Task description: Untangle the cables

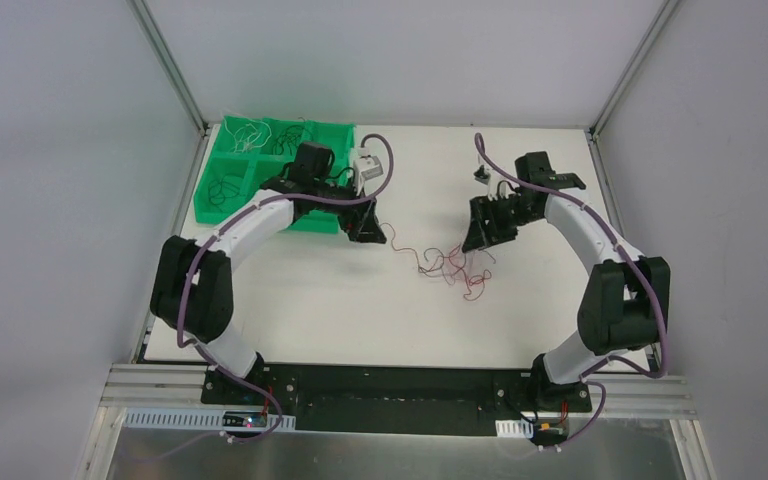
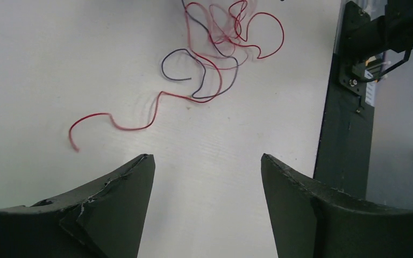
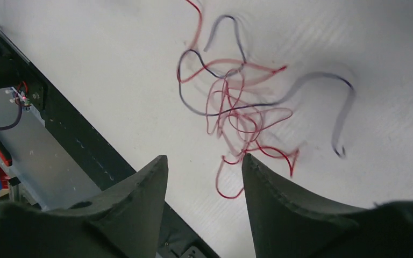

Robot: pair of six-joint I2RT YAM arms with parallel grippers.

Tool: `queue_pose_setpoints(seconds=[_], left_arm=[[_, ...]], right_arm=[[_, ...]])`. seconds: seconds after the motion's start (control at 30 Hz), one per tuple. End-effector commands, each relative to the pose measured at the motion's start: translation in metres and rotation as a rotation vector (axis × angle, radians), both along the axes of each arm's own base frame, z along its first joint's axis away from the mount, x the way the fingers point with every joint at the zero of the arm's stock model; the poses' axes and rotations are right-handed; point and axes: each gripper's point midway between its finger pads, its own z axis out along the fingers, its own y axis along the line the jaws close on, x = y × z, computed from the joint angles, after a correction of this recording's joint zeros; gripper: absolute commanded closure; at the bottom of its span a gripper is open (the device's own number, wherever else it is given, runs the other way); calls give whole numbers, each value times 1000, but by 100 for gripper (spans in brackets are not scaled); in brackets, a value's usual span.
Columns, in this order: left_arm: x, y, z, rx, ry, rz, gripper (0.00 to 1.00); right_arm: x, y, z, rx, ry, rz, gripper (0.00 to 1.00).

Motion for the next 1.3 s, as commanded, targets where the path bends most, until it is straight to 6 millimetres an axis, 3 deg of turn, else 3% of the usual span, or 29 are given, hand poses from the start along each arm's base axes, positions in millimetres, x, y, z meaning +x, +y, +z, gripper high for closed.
queue_pose_setpoints(seconds=[0.0, 0.27, 0.47, 0.77, 0.83, 0.87, 0.9, 1.0, 1.17, 1.27], left_arm=[[10, -32, -1, -91, 75, 73, 28], [-4, -75, -48, -54, 203, 62, 34], [-8, -107, -67, -30, 214, 9, 33], [-22, -140, -101, 19, 259, -39, 33], [-19, -142, -103, 26, 260, -24, 41], [-17, -143, -104, 30, 264, -12, 50], [-15, -143, -103, 36, 267, -2, 66], [-16, -143, -82, 28, 239, -26, 100], [-32, -126, -9, -28, 110, -71, 100], [-38, -109, 47, -93, 69, -77, 100]], right_arm=[[-13, -31, -11, -46, 105, -98, 44], [-20, -39, -28, -86, 137, -126, 48], [-9, -49, -55, -160, 165, -182, 51], [19, -46, -78, -161, 176, -251, 51], [26, -46, -85, -179, 173, -259, 51], [31, -45, -88, -189, 164, -258, 51], [35, -48, -92, -216, 152, -266, 51], [46, -54, -102, -295, 130, -275, 52], [47, -72, -121, -441, 148, -278, 57], [43, -84, -128, -507, 153, -268, 62]])
